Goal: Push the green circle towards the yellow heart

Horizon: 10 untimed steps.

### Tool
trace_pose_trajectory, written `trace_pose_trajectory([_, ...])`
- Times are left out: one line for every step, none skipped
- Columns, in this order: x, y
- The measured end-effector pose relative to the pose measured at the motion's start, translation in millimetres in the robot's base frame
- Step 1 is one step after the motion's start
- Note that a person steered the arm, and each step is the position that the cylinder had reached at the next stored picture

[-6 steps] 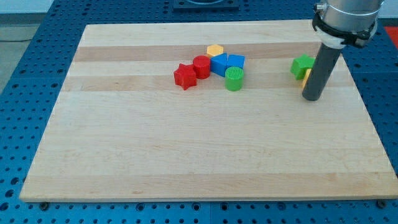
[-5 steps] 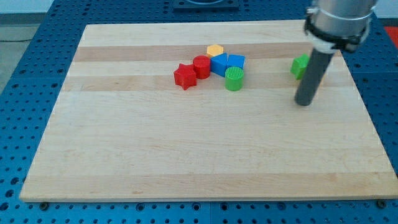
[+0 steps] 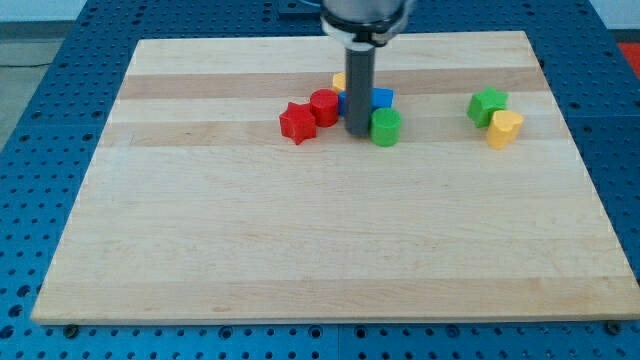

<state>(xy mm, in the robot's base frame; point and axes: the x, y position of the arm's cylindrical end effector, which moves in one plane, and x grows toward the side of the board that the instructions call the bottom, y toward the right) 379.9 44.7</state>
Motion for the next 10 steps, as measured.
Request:
trace_pose_trajectory([0,31])
trace_pose_trajectory([5,17])
trace_pose_trajectory([14,19])
trace_pose_trajectory([18,34])
trace_pose_trajectory([18,76])
trace_pose_trajectory([18,104])
trace_pose_trajectory([18,108])
trace_pose_trajectory([45,83])
trace_pose_trajectory([60,0])
trace_pose_trajectory([54,-100])
